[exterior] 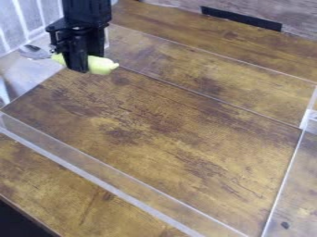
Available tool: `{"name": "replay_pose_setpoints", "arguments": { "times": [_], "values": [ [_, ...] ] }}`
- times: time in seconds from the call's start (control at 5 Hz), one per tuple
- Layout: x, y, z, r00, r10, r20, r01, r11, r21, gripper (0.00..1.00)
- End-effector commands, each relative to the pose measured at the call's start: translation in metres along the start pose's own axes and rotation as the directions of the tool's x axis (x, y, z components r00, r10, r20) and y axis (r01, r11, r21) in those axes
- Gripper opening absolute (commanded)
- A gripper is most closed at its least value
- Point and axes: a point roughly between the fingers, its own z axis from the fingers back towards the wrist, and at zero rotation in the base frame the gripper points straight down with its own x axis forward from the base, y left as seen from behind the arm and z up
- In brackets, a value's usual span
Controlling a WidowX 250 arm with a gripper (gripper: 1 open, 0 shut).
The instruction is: Move the green spoon to the left
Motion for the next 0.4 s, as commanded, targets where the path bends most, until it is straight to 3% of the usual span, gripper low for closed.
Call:
{"name": "replay_pose_setpoints", "arguments": {
  "times": [0.0,0.2],
  "values": [
    [0.0071,-0.0045,0.0249,1.0,0.0,-0.013,0.001,0.996,0.089,0.0],
    [0.001,0.0009,0.0286,0.999,-0.031,-0.014,0.033,0.995,0.094,0.0]
  ]
}}
